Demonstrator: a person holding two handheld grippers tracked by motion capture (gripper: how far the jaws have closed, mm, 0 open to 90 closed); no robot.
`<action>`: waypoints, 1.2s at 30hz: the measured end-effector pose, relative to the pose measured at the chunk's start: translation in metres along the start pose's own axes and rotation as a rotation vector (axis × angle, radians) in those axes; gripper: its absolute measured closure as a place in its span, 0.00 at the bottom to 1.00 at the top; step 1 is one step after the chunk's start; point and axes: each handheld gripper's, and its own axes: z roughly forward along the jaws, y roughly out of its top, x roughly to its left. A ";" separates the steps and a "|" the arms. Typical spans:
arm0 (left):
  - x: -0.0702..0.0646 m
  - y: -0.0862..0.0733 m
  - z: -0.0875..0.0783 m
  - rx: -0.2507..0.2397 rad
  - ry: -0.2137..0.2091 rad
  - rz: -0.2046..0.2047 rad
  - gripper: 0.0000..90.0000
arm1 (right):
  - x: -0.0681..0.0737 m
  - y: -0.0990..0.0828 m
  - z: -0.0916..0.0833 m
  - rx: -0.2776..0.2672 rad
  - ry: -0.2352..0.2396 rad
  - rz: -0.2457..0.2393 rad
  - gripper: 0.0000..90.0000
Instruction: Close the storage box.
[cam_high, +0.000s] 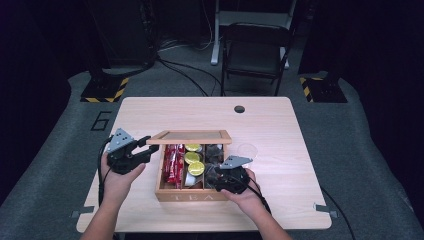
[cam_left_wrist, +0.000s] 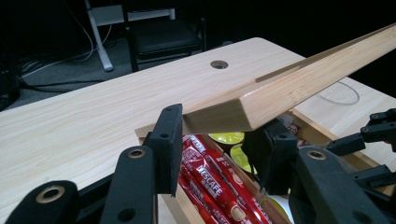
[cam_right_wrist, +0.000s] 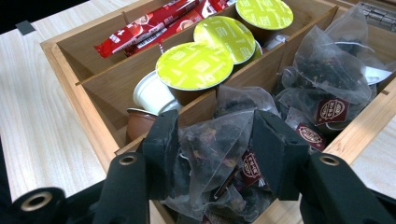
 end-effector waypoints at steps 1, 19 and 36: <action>0.000 0.000 0.000 0.000 0.000 0.000 0.64 | 0.000 0.000 0.000 0.007 0.007 0.001 0.59; 0.000 0.000 0.000 -0.003 -0.003 -0.003 0.64 | 0.006 0.000 0.012 0.074 -0.007 -0.055 0.75; -0.001 -0.002 -0.001 0.007 -0.003 0.008 0.64 | 0.004 0.008 0.000 0.015 0.014 -0.047 0.86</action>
